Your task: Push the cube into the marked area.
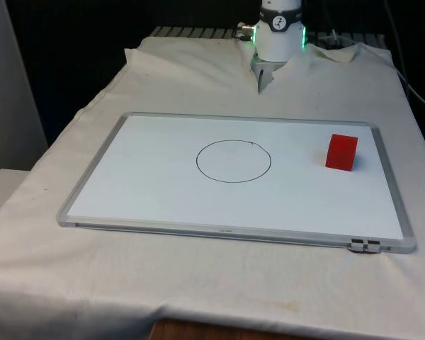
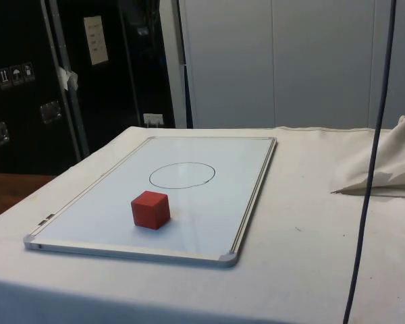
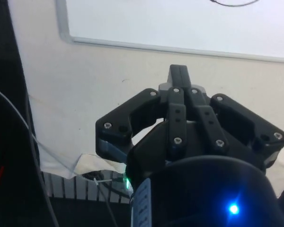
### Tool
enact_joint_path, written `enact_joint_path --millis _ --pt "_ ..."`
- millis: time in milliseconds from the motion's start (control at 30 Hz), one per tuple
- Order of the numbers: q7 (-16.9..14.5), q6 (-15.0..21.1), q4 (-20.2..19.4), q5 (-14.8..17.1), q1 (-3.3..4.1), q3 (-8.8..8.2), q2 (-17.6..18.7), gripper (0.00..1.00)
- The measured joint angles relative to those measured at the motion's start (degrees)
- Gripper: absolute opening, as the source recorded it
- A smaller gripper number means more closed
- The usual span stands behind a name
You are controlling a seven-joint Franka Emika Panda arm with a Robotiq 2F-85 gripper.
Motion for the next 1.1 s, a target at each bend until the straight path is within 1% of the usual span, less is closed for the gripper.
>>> enact_joint_path --millis 67,100,167,300,333,367,533,567,600,733,767,833,867,900,1033,1067,1100 --pt "0.6 0.2 0.0 0.0 0.00 0.74 0.0 0.00" --pt "0.6 0.2 0.0 0.0 0.00 0.74 0.0 0.00" --pt "1.5 0.6 0.0 0.1 -0.06 1.83 0.0 0.00" --pt "2.7 1.4 -0.1 0.2 -0.06 3.27 0.2 0.00" --pt "2.7 1.4 -0.1 0.2 -0.06 3.27 0.2 0.00" --pt "3.0 1.6 -0.1 0.3 -0.06 3.61 0.3 0.00" --pt "4.6 3.3 -0.7 0.4 0.00 5.61 0.9 0.00" --pt "4.6 3.3 -0.7 0.4 0.00 5.61 0.9 0.00" --pt "5.2 4.1 -1.1 0.5 0.00 6.36 1.2 0.00" --pt "6.2 5.8 -1.9 0.7 0.00 7.79 1.9 0.00" --pt "6.8 6.8 -2.5 0.9 0.00 8.54 2.1 0.00" --pt "6.8 6.8 -2.5 0.9 0.00 8.54 2.1 0.00" --pt "7.0 7.3 -2.8 0.9 0.00 8.94 2.2 0.00" --pt "7.6 8.4 -3.5 1.0 0.00 9.68 2.2 0.00" --pt "8.5 10.7 -4.9 1.3 0.00 11.12 2.5 0.00" --pt "8.5 10.7 -4.9 1.3 0.00 11.12 2.5 0.00" --pt "9.1 11.8 -5.5 1.4 0.00 11.92 2.8 0.00"
